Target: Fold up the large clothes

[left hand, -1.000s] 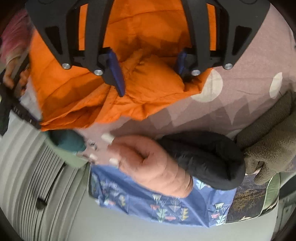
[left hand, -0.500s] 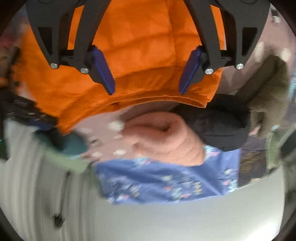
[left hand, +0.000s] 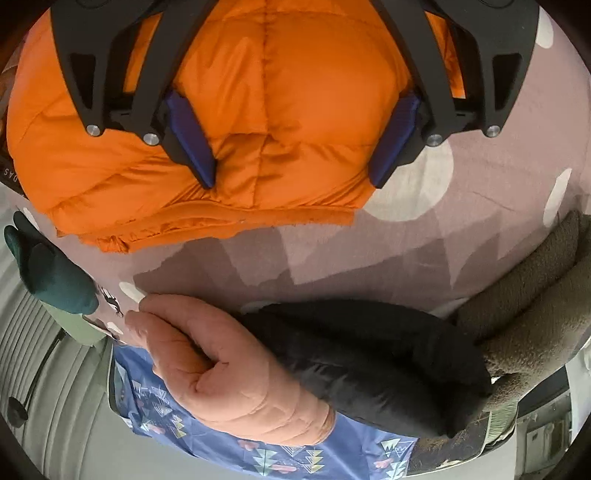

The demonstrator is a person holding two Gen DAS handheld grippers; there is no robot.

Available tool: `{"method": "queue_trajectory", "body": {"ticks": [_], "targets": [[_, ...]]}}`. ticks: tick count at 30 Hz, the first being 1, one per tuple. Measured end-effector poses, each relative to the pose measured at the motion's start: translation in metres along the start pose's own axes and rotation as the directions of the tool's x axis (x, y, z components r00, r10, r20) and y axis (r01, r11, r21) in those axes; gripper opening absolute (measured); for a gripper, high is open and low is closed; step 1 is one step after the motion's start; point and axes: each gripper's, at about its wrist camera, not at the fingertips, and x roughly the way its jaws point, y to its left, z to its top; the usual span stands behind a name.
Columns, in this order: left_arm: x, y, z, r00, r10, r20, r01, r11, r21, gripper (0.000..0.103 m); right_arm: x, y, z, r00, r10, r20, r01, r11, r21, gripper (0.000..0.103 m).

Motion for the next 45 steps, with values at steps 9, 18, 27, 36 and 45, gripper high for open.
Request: {"method": "queue_trajectory", "body": {"ticks": [9,18,27,36,45], "targets": [[-0.022,-0.010,0.002,0.998,0.024,0.063,-0.027,0.999,0.044,0.084,-0.046,-0.003,0.001,0.989,-0.011,0.147,0.009,1.000,0.014,0.084],[-0.071,-0.058,0.023,0.984,-0.060,0.169,0.043,0.994,0.103,0.084,-0.072,0.036,0.016,0.989,0.041,0.143,-0.029,0.996,-0.088,0.057],[0.008,-0.050,0.006,1.000,-0.027,0.004,0.027,0.999,0.037,0.091,0.002,0.038,-0.003,1.000,0.028,-0.009,-0.028,0.997,-0.067,0.070],[0.014,-0.056,-0.002,1.000,0.015,0.020,-0.016,0.998,0.065,0.092,0.011,0.041,-0.007,1.000,0.005,-0.013,-0.006,0.996,-0.089,0.071],[0.021,-0.059,-0.003,0.999,0.036,0.008,-0.037,0.996,0.085,0.093,0.016,0.042,-0.007,1.000,-0.014,-0.016,0.012,0.994,-0.104,0.071]]}}
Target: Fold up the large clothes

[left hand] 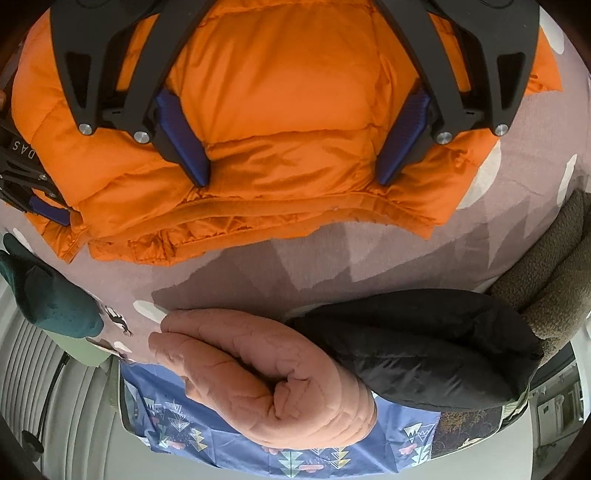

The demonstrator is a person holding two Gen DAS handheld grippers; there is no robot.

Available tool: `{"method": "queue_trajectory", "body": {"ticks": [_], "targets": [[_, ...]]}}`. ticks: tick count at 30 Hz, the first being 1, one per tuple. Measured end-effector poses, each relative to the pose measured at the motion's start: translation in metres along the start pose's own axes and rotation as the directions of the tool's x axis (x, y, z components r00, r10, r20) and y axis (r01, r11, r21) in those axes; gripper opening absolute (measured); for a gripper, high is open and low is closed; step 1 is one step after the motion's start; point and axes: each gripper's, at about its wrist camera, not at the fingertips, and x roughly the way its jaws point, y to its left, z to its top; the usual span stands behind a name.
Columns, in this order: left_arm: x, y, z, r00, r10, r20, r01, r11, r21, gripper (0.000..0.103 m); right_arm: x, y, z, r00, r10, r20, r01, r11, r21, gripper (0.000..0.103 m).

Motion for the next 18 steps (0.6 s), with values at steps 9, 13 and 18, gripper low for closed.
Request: {"method": "queue_trajectory", "body": {"ticks": [9,13,18], "targets": [[-0.044,0.003,-0.005,0.997,-0.062,0.036,0.062,0.998,-0.016,0.091,-0.068,0.020,-0.010,0.993,0.010,0.120,-0.010,1.000,0.001,0.071],[-0.057,-0.002,-0.014,0.997,-0.051,0.058,0.050,0.999,0.010,0.091,-0.066,0.041,-0.024,0.995,0.035,0.091,-0.033,0.999,-0.023,0.071],[-0.033,0.010,-0.023,0.999,-0.053,0.010,0.053,0.998,-0.042,0.096,-0.037,0.042,-0.032,0.999,0.009,0.050,-0.008,1.000,-0.017,0.071]]}}
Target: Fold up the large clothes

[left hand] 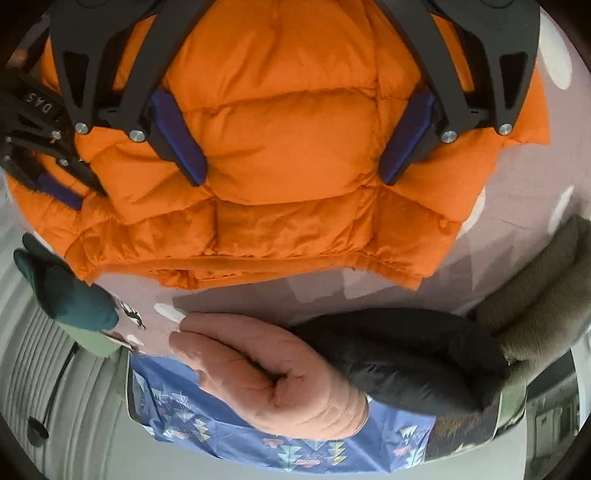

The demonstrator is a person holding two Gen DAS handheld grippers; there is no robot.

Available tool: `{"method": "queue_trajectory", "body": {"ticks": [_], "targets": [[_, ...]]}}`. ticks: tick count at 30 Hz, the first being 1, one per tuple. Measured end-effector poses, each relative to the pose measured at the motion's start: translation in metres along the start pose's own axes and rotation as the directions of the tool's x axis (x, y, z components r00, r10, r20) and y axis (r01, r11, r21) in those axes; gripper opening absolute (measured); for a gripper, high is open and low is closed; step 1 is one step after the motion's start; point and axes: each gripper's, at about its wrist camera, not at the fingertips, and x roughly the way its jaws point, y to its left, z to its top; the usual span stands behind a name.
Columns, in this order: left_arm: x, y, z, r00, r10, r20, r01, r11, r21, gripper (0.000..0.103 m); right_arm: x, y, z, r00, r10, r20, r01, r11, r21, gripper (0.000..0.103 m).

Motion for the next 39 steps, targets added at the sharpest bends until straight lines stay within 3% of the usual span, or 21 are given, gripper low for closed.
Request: {"method": "queue_trajectory", "body": {"ticks": [3,7,9,10,12,13,14,16,22,25,29,33,39], "targets": [[0.002,-0.005,-0.003,1.000,0.028,0.002,-0.028,0.999,0.020,0.097,0.000,0.009,0.000,0.999,-0.048,0.003,0.049,0.998,-0.048,0.071],[0.003,-0.006,-0.005,1.000,0.025,0.012,-0.025,0.999,0.030,0.097,-0.022,0.004,-0.002,0.998,-0.041,0.039,0.042,0.999,-0.018,0.070],[0.002,-0.005,-0.006,1.000,0.018,0.015,-0.019,1.000,0.025,0.097,-0.046,0.005,-0.009,0.997,-0.011,0.080,0.009,1.000,0.027,0.068],[0.001,-0.004,-0.006,1.000,0.016,0.017,-0.017,1.000,0.023,0.097,-0.064,0.011,-0.016,0.993,0.052,0.106,-0.055,0.998,0.027,0.066],[0.000,-0.003,-0.006,1.000,0.012,0.017,-0.012,1.000,0.020,0.097,-0.080,0.027,-0.031,0.990,0.095,0.108,-0.093,0.995,-0.019,0.059],[0.000,-0.003,-0.006,1.000,0.009,0.017,-0.010,1.000,0.019,0.097,-0.084,0.033,-0.039,0.990,0.098,0.102,-0.094,0.995,-0.037,0.051],[0.000,-0.003,-0.006,1.000,0.006,0.017,-0.006,1.000,0.017,0.097,-0.083,0.039,-0.051,0.993,0.090,0.080,-0.086,0.995,-0.057,0.040],[0.000,-0.002,-0.006,1.000,-0.006,0.019,0.005,1.000,0.016,0.097,-0.069,0.046,-0.069,0.998,0.059,0.036,-0.056,0.994,-0.097,0.034],[0.000,-0.002,-0.007,1.000,-0.017,0.019,0.017,1.000,0.016,0.098,-0.054,0.041,-0.066,0.998,0.061,-0.022,-0.063,0.993,-0.099,0.032],[-0.002,0.000,-0.009,0.999,-0.028,0.026,0.028,1.000,0.011,0.098,-0.086,0.042,-0.071,0.998,0.052,0.021,-0.050,0.995,-0.084,0.032],[-0.002,0.001,-0.009,0.999,-0.026,0.026,0.026,1.000,0.007,0.098,-0.131,0.057,-0.102,0.989,0.130,0.071,-0.122,0.986,-0.110,0.032],[-0.002,0.001,-0.009,0.999,-0.034,0.026,0.034,0.999,0.008,0.098,-0.105,0.059,-0.133,0.999,0.052,0.003,-0.052,0.992,-0.118,0.031],[-0.003,0.002,-0.009,0.999,-0.036,0.028,0.036,0.999,0.004,0.098,-0.110,0.054,-0.110,0.993,0.092,-0.076,-0.099,0.989,-0.106,0.032]]}}
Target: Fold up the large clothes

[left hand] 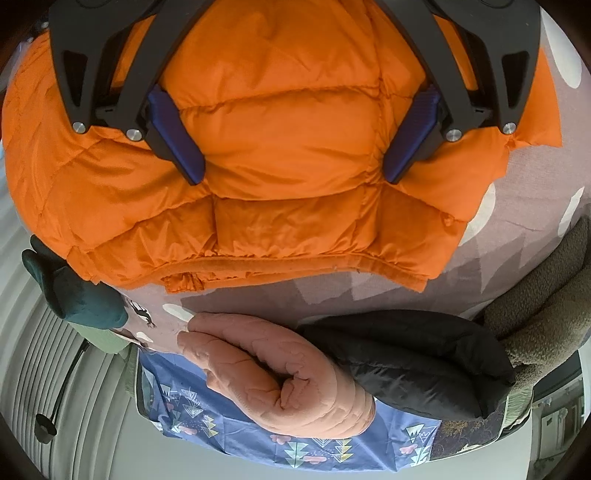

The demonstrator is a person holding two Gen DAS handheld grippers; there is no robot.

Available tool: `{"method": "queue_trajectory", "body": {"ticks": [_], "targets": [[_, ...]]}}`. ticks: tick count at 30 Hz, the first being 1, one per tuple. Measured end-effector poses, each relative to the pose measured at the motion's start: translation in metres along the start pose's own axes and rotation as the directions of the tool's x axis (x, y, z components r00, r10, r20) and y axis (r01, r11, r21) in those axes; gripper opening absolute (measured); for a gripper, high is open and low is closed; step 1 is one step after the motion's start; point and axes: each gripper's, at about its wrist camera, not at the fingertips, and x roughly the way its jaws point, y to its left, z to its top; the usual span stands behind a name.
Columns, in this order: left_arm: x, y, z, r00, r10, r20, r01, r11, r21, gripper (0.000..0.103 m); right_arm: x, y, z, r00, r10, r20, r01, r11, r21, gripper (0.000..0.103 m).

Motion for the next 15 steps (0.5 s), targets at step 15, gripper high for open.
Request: {"method": "queue_trajectory", "body": {"ticks": [15], "targets": [[-0.005,0.004,-0.001,1.000,-0.016,0.011,0.016,1.000,-0.023,0.098,0.080,-0.035,0.097,1.000,-0.012,0.028,0.010,0.997,0.072,0.027]]}}
